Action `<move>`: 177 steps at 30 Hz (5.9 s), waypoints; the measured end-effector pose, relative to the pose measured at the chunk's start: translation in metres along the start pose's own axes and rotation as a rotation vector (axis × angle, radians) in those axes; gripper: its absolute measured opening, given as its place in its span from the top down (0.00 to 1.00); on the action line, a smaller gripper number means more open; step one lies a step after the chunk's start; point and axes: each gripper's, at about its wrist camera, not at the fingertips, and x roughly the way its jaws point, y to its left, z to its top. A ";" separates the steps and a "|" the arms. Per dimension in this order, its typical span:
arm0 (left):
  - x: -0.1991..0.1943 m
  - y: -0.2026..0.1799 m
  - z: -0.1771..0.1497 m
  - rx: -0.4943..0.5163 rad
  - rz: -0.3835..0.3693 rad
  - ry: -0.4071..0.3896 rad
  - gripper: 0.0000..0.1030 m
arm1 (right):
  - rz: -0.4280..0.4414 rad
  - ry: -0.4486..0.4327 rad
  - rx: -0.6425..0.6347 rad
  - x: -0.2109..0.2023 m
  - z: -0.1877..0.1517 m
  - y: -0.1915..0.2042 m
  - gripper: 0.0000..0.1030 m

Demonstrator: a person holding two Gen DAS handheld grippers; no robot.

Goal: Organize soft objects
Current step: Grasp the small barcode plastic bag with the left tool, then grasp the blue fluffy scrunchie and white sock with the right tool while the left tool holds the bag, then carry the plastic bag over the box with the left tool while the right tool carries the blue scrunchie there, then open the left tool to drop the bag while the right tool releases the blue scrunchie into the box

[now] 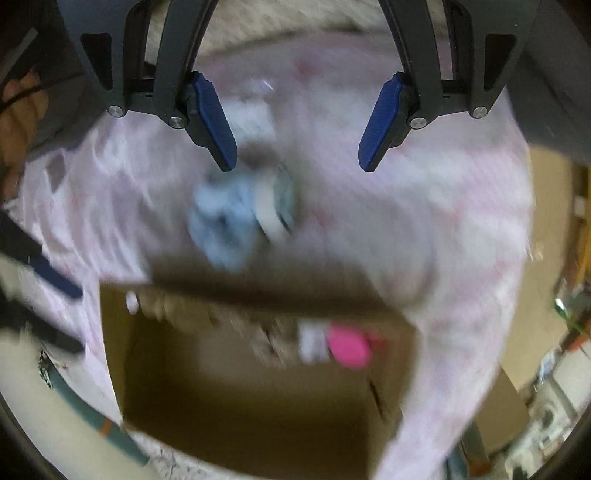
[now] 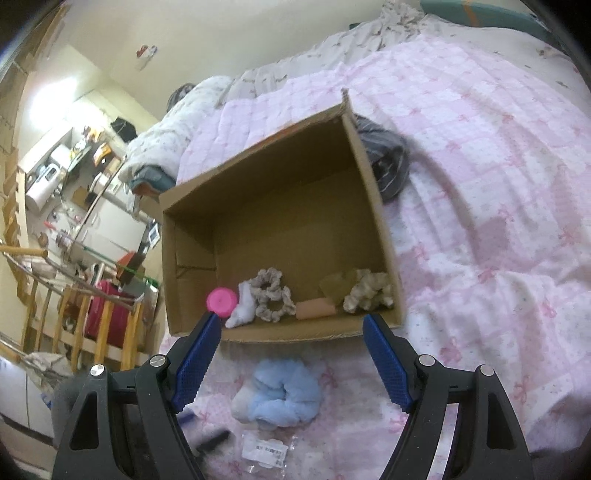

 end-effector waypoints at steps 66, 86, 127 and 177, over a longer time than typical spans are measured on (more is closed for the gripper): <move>-0.012 0.085 0.051 -0.129 0.046 -0.019 0.78 | -0.180 0.464 -0.174 0.154 -0.077 0.063 0.00; -0.013 0.083 0.049 -0.124 0.079 -0.041 0.78 | -0.110 0.348 -0.302 0.105 -0.062 0.091 0.62; -0.033 0.022 0.133 0.124 -0.007 -0.286 0.78 | -0.060 0.054 -0.170 0.057 0.040 0.036 0.59; -0.036 0.031 0.130 0.016 0.025 -0.325 0.39 | -0.026 -0.095 -0.118 0.045 0.045 0.036 0.00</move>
